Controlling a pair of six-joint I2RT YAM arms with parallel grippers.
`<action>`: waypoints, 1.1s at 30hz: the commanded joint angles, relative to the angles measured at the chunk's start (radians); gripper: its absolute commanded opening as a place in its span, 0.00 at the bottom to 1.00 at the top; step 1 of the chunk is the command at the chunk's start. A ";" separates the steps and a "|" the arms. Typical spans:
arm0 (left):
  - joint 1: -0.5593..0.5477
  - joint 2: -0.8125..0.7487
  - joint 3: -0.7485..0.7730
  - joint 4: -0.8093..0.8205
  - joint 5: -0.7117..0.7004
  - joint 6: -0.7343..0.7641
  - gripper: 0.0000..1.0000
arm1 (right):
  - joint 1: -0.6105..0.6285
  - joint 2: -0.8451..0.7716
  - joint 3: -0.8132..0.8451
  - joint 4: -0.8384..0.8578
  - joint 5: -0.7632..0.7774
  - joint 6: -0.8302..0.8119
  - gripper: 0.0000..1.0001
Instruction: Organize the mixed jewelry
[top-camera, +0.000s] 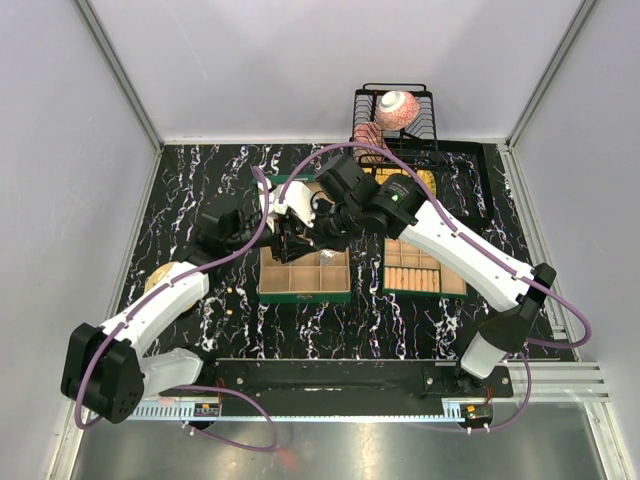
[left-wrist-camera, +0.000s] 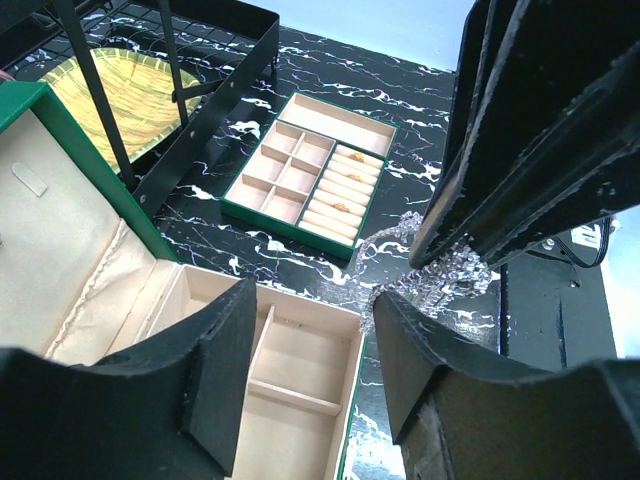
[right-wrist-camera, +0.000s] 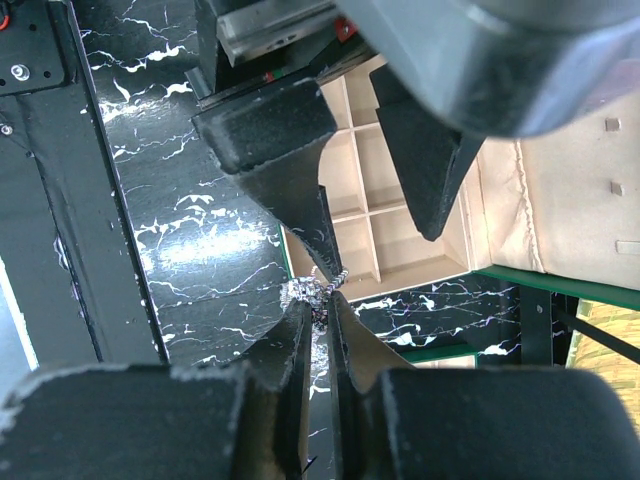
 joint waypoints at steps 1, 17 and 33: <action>-0.006 0.010 -0.002 0.066 0.035 0.011 0.51 | -0.008 0.002 0.047 0.015 -0.007 0.005 0.00; -0.016 0.036 0.021 0.063 0.072 -0.003 0.31 | -0.006 0.015 0.050 0.016 -0.001 0.005 0.00; -0.016 -0.013 0.013 0.058 0.072 -0.031 0.00 | -0.006 -0.005 -0.005 0.038 0.026 0.006 0.04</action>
